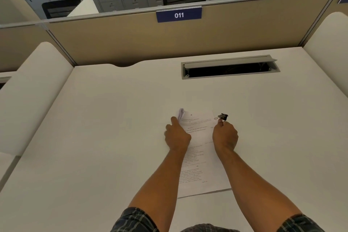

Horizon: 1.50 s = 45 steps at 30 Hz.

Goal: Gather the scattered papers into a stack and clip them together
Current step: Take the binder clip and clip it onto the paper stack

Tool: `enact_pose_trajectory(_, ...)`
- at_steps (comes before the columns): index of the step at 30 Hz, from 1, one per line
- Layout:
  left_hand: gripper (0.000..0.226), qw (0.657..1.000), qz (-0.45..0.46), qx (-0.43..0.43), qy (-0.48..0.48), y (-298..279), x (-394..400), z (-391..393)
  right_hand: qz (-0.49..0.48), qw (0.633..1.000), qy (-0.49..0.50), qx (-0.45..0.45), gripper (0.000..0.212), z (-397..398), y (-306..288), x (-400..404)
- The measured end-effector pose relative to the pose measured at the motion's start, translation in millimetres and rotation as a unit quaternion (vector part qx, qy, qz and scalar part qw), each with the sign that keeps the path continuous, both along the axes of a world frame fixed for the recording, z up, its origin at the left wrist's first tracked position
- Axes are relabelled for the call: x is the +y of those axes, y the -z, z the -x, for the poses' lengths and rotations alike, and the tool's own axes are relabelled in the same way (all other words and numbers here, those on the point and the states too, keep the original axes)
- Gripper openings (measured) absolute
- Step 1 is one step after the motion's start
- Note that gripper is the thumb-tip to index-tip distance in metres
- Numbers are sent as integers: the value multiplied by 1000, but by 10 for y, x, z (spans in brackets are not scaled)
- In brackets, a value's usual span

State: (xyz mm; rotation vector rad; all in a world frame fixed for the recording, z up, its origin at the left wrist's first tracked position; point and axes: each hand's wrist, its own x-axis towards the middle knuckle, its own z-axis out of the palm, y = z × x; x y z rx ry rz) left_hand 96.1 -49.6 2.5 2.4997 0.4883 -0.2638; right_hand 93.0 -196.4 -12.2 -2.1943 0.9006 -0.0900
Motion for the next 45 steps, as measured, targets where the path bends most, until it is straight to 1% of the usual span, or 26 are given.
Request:
enact_pose_trajectory(3, 56, 999, 17, -35, 22, 18, 40, -1, -12, 1000, 4, -1, 45, 9, -11, -7)
enact_pose_trajectory(5, 51, 998, 39, -56, 14, 43, 115, 12, -21, 1000, 7, -2, 45, 11, 17, -26)
enact_pose_trajectory(6, 48, 996, 66, -66, 6, 53, 160, 20, -24, 1000, 8, -3, 45, 6, 39, -42)
enact_pose_trajectory(8, 42, 984, 156, -84, -21, 52, 270, 41, -34, 999, 12, -3, 47, -5, 67, -77)
enact_pose_trajectory(9, 43, 971, 216, -91, -39, 29, 326, 54, -44, 999, 15, -2, 47, -11, 69, -93)
enact_pose_trajectory(10, 46, 952, 285, -95, -64, -4, 376, 70, -60, 998, 17, -4, 47, -16, 71, -113)
enact_pose_trajectory(12, 50, 890, 433, -86, -117, -89, 446, 86, -111, 993, 25, -19, 46, -30, 58, -154)
enact_pose_trajectory(13, 52, 860, 489, -77, -126, -124, 472, 81, -139, 989, 31, -30, 45, -37, 39, -165)
enact_pose_trajectory(14, 53, 840, 524, -72, -120, -170, 490, 72, -165, 985, 38, -45, 45, -46, 15, -163)
enact_pose_trajectory(16, 53, 819, 563, -62, -97, -260, 512, 39, -225, 970, 56, -79, 42, -74, -61, -143)
enact_pose_trajectory(19, 49, 812, 575, -68, -72, -424, 539, -26, -326, 931, 82, -142, 40, -133, -250, -113)
enact_pose_trajectory(22, 49, 807, 582, -90, -39, -631, 594, -113, -372, 896, 124, -208, 42, -198, -482, -93)
enact_pose_trajectory(23, 50, 808, 580, -100, -24, -708, 607, -141, -375, 887, 146, -227, 43, -228, -563, -88)
enact_pose_trajectory(25, 48, 821, 558, -121, 11, -881, 603, -183, -369, 877, 179, -252, 43, -278, -738, -82)
enact_pose_trajectory(27, 42, 843, 517, -141, 52, -1059, 568, -204, -364, 873, 185, -266, 39, -302, -887, -64)
enact_pose_trajectory(29, 41, 856, 485, -150, 95, -1199, 525, -205, -372, 866, 186, -279, 36, -282, -992, -32)
enact_pose_trajectory(33, 45, 861, 465, -151, 143, -1266, 516, -174, -407, 826, 193, -340, 37, -170, -1033, 10)
enact_pose_trajectory(36, 52, 864, 460, -138, 151, -1156, 540, -86, -402, 824, 190, -352, 37, -76, -929, 25)
enact_pose_trajectory(38, 47, 862, 469, -133, 140, -1064, 576, -17, -413, 821, 192, -345, 39, -17, -823, 13)
enact_pose_trajectory(40, 45, 858, 478, -129, 133, -1005, 616, 28, -429, 808, 195, -353, 41, 17, -739, -25)
enact_pose_trajectory(45, 45, 854, 486, -134, 127, -1016, 598, 66, -416, 814, 173, -367, 39, 37, -783, -22)
